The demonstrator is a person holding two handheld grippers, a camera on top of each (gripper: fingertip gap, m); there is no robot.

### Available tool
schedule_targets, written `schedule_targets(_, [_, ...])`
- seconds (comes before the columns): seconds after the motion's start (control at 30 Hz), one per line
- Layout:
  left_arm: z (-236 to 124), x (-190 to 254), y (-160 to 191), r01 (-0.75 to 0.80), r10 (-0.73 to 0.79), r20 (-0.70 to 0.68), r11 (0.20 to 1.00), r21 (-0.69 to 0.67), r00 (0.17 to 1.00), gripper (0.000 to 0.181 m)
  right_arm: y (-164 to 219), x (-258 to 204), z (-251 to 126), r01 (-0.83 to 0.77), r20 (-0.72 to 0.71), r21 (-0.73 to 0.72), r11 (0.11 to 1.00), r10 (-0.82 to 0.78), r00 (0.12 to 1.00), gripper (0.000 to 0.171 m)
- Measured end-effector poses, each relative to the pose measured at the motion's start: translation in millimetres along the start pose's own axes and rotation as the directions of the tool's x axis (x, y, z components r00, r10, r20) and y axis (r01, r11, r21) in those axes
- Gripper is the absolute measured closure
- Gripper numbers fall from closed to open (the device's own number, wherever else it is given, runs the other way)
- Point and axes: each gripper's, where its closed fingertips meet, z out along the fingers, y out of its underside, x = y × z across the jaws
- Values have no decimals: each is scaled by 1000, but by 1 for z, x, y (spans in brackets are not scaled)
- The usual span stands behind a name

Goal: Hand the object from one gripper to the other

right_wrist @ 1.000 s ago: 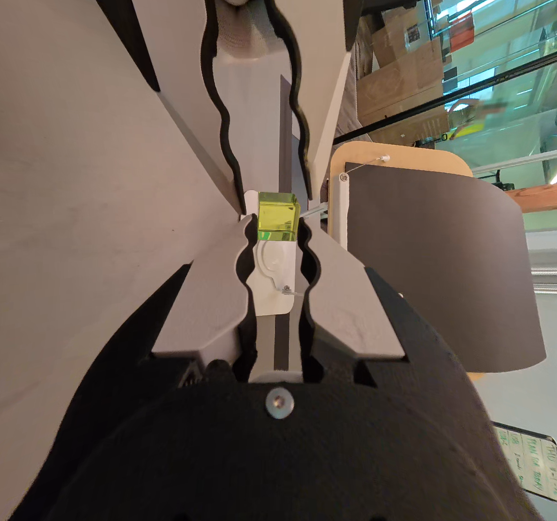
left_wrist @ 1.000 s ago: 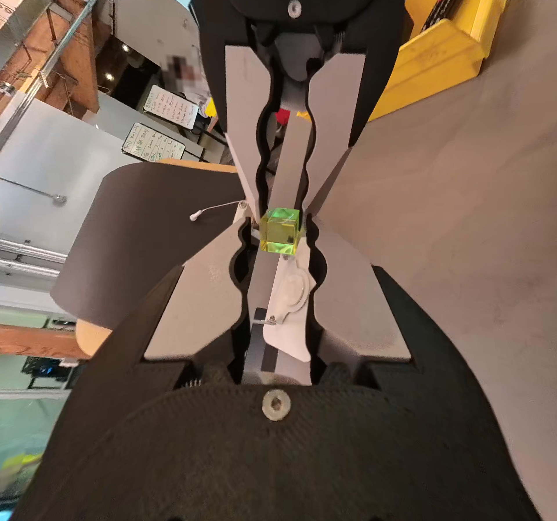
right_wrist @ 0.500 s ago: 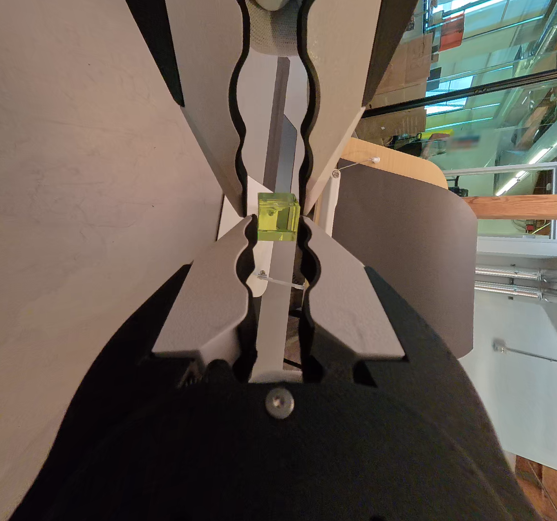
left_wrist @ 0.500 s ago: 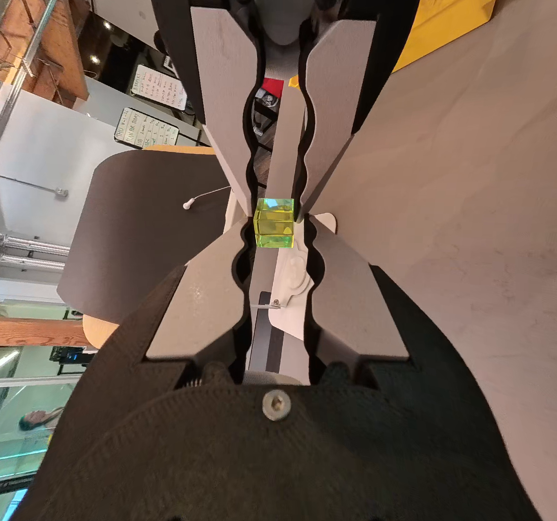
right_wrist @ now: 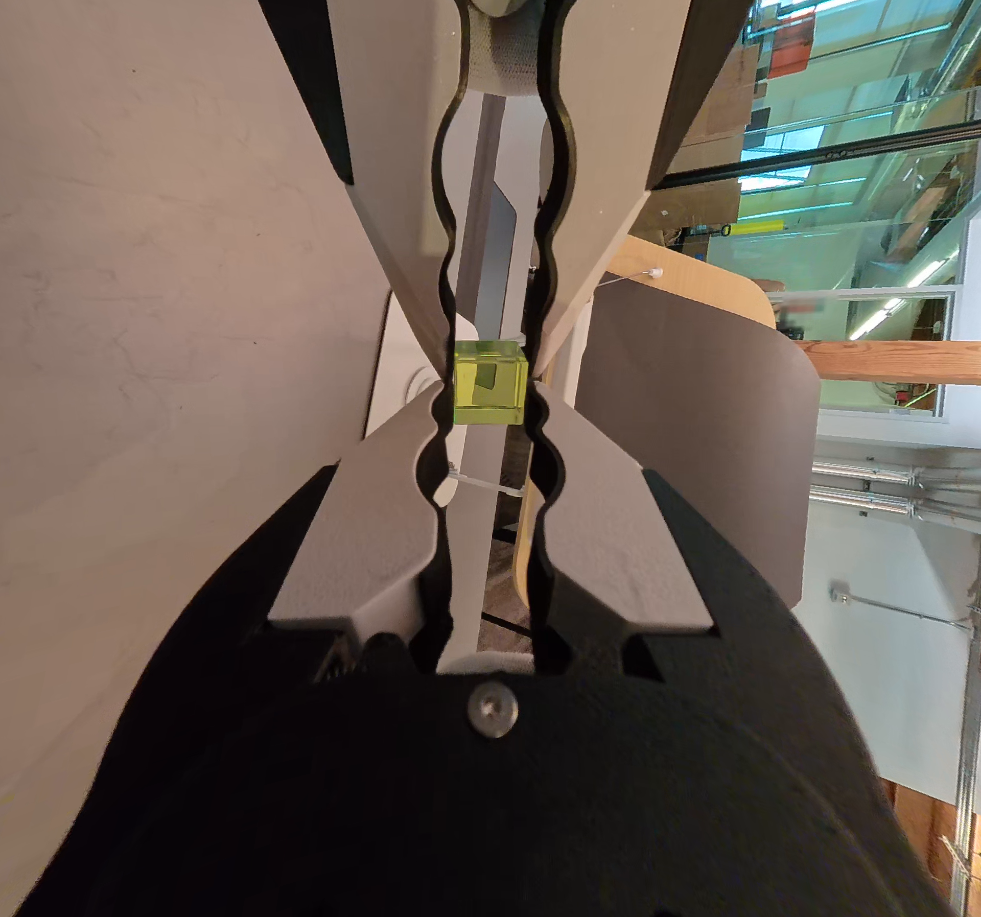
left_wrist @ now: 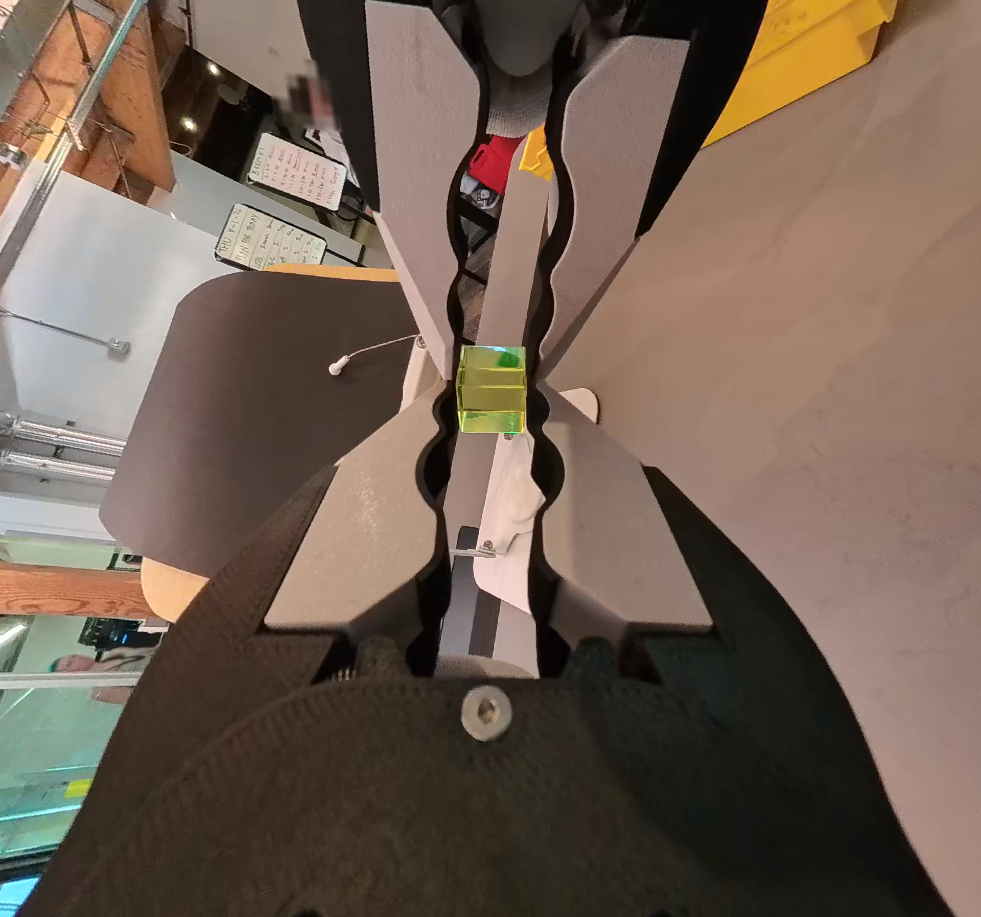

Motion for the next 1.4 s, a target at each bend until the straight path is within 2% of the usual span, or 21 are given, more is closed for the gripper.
schedule_targets(0.2, [-1,-6,2,31,-31,19,999,10,999,158,0,8,-1,-1,-43,8,1000,1,999,145])
schedule_targets(0.27, [-1,-12,6,67,-67,34,998,3,997,158,-1,16,-3,2,-96,17,1000,0,995,132])
schedule_targets(0.37, [-4,-26,7,255,-257,30,965,62,966,158,0,32,-4,11,-189,8,1000,-9,982,111])
schedule_targets(0.43, [-8,-39,9,434,-437,-3,893,122,900,157,0,42,-3,29,-262,2,1000,-28,965,102])
schedule_targets(0.53, [-19,-54,9,690,-676,-146,694,203,723,158,-4,49,8,67,-346,-6,998,-65,936,99])
schedule_targets(0.63, [-25,-63,10,835,-792,-267,508,212,550,158,-10,56,19,119,-452,-32,992,-120,884,103])
schedule_targets(0.73, [-24,-62,13,895,-831,-335,405,185,445,158,-17,56,26,143,-506,-26,989,-136,852,111])
schedule_targets(0.87, [-19,-55,16,913,-843,-351,382,142,407,158,-19,59,24,157,-555,-27,987,-146,819,139])
schedule_targets(1.0, [-18,-53,14,920,-846,-363,370,132,392,158,-18,59,25,146,-555,-28,989,-137,821,138])
schedule_targets(1.17, [-15,-49,15,911,-843,-345,395,123,412,158,-15,54,27,133,-517,-19,991,-124,847,140])
schedule_targets(1.3, [-13,-48,14,873,-817,-307,467,144,488,157,-13,51,27,108,-478,-3,994,-96,873,141])
schedule_targets(1.4, [-16,-54,10,784,-753,-221,583,215,620,151,-9,49,25,52,-424,35,998,-32,905,142])
